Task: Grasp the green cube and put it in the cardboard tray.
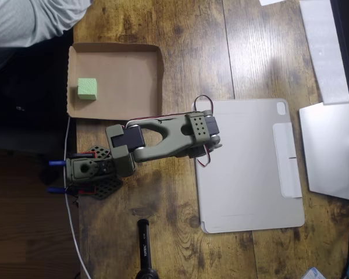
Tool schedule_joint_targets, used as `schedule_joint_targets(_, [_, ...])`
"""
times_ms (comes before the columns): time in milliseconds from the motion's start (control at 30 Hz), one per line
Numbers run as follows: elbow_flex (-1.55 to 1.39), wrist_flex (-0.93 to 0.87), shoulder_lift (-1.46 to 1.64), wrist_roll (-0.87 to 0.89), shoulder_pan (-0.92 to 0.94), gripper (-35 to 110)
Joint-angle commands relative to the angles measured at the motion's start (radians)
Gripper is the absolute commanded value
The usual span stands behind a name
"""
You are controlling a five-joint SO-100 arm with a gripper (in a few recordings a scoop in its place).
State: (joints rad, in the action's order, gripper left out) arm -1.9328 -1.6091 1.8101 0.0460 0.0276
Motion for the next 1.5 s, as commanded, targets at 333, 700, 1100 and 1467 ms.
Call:
schedule_joint_targets(333, [-0.003, -0.005, 0.017, 0.023, 0.014, 0])
schedule_joint_targets(700, [-0.009, -0.003, 0.038, 0.023, 0.021, 0])
schedule_joint_targets(1100, [-0.008, -0.003, 0.031, 0.023, 0.018, 0])
schedule_joint_targets(1467, [-0.008, -0.003, 0.029, 0.023, 0.017, 0])
